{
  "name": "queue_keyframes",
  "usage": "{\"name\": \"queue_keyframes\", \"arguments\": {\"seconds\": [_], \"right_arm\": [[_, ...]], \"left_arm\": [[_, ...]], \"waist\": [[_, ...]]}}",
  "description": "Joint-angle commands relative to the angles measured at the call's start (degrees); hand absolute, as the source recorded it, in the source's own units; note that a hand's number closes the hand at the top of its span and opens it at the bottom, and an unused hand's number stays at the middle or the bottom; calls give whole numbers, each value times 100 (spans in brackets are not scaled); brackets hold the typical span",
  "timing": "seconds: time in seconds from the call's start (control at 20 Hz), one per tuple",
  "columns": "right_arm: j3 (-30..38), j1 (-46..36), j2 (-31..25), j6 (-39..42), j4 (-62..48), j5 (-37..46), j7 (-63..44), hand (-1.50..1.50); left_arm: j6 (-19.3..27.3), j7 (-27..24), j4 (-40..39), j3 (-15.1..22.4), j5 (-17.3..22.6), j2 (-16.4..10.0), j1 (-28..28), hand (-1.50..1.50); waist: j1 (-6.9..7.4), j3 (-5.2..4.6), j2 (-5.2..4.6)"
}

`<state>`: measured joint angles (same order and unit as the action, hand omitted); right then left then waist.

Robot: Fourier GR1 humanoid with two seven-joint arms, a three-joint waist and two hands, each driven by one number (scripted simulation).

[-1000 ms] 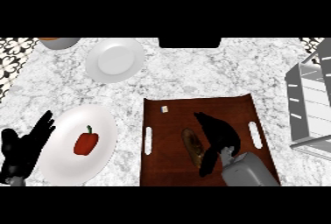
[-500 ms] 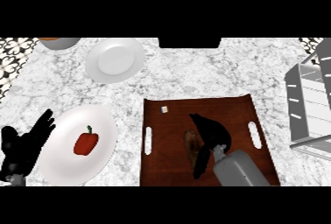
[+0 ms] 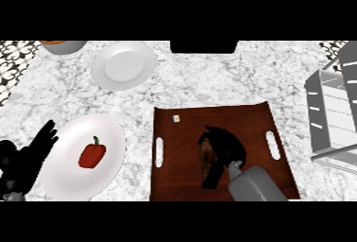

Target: Pick the sweet potato from the tray and place it in the tiered basket

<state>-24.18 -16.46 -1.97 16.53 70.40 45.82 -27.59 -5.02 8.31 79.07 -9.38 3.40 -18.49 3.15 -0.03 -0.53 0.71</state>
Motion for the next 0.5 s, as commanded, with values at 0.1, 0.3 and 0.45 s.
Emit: {"name": "queue_keyframes", "arguments": {"seconds": [0.1,0.3,0.45], "right_arm": [[-94,-87,188,-754,-568,4,522,150],[-170,656,-89,-332,1199,190,-18,150],[-304,518,189,-1040,887,501,-420,150]], "left_arm": [[-39,-120,146,-31,-103,89,157,0],[-29,-82,-220,-151,-180,78,-173,0],[-141,-313,-142,-119,-114,233,169,0]], "waist": [[49,55,-74],[-14,52,-62],[17,52,-65]]}}
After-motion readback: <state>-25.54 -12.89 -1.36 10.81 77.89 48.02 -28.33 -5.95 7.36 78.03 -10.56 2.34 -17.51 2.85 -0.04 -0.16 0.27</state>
